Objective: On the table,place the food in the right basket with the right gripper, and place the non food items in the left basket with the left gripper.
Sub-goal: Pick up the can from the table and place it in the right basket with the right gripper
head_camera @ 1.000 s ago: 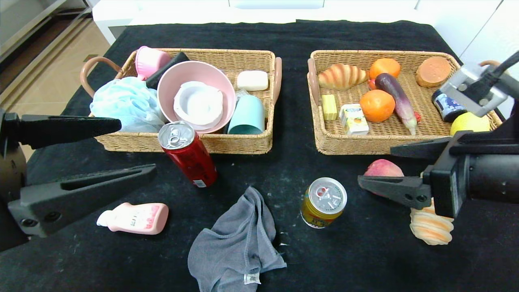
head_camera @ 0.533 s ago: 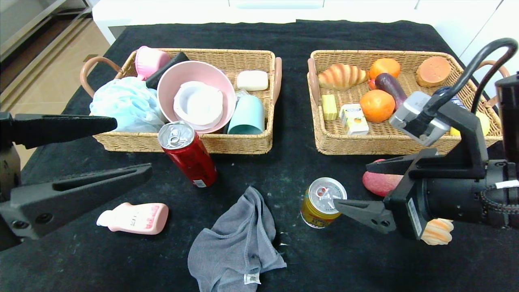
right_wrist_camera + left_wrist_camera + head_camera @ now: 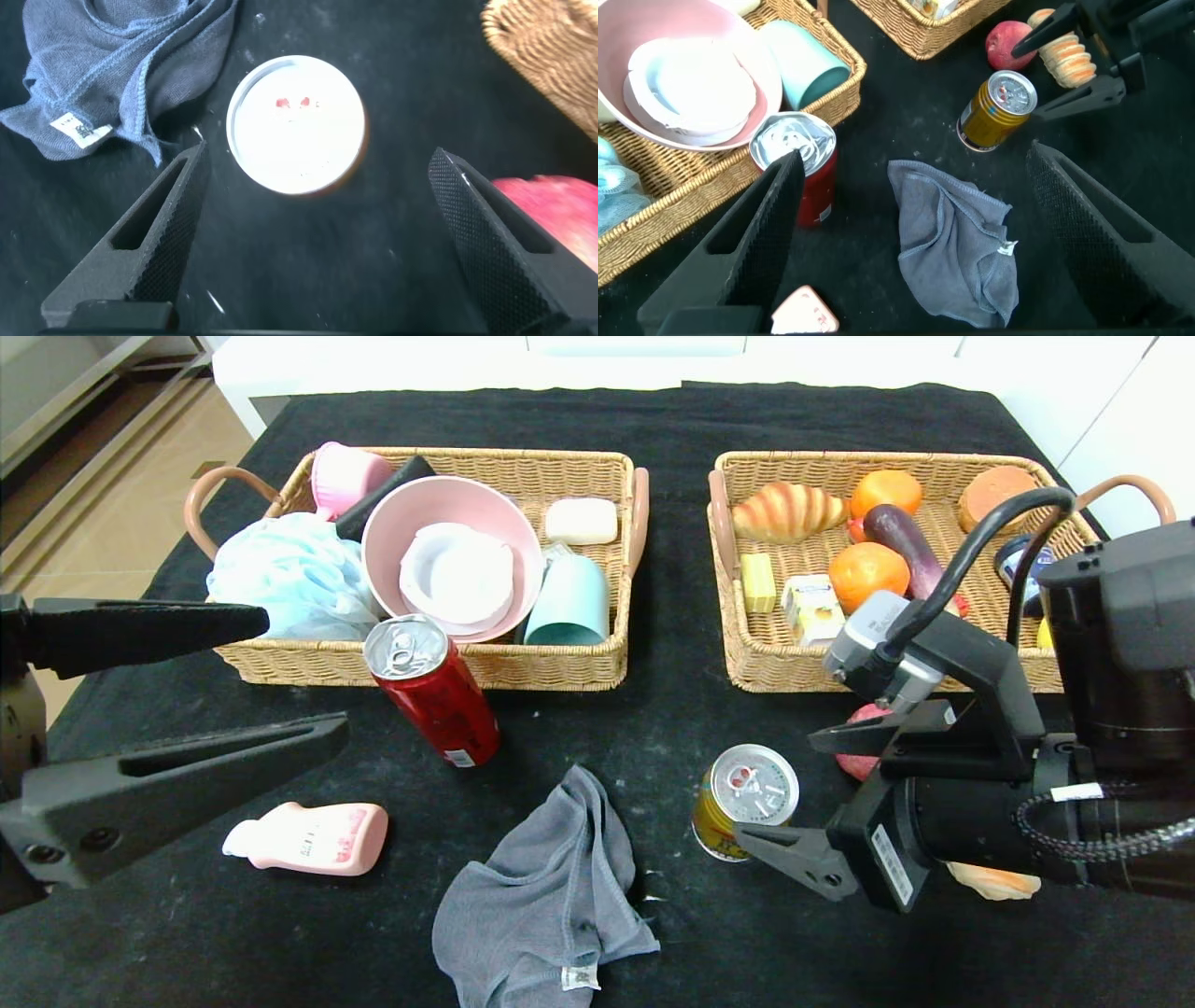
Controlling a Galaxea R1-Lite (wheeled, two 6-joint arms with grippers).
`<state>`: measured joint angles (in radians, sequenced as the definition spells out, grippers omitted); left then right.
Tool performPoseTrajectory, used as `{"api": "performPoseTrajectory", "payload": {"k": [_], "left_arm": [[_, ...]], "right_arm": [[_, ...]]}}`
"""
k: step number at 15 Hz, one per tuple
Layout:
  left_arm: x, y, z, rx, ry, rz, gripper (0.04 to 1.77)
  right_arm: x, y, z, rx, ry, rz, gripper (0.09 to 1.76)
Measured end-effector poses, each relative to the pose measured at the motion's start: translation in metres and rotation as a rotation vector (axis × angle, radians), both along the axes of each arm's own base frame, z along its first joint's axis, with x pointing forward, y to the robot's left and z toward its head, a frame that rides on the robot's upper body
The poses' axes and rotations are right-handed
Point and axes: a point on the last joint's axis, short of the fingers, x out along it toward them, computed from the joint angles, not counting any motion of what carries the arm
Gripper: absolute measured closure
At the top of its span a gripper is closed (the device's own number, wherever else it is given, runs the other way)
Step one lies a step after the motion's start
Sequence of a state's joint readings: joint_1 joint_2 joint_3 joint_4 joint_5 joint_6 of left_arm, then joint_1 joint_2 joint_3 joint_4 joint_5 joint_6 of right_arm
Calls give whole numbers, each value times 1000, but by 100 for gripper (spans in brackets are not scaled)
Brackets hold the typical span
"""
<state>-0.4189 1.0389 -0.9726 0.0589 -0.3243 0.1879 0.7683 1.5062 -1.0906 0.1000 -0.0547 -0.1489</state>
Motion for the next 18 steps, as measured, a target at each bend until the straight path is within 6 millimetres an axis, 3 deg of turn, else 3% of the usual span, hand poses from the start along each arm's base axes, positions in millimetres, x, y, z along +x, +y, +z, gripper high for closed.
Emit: {"api": "performPoseTrajectory", "payload": {"k": [18], "left_arm": [[1,0,-2,2,7,0,9]], "right_arm": [[26,35,-33,-44,5,-12,15]]}}
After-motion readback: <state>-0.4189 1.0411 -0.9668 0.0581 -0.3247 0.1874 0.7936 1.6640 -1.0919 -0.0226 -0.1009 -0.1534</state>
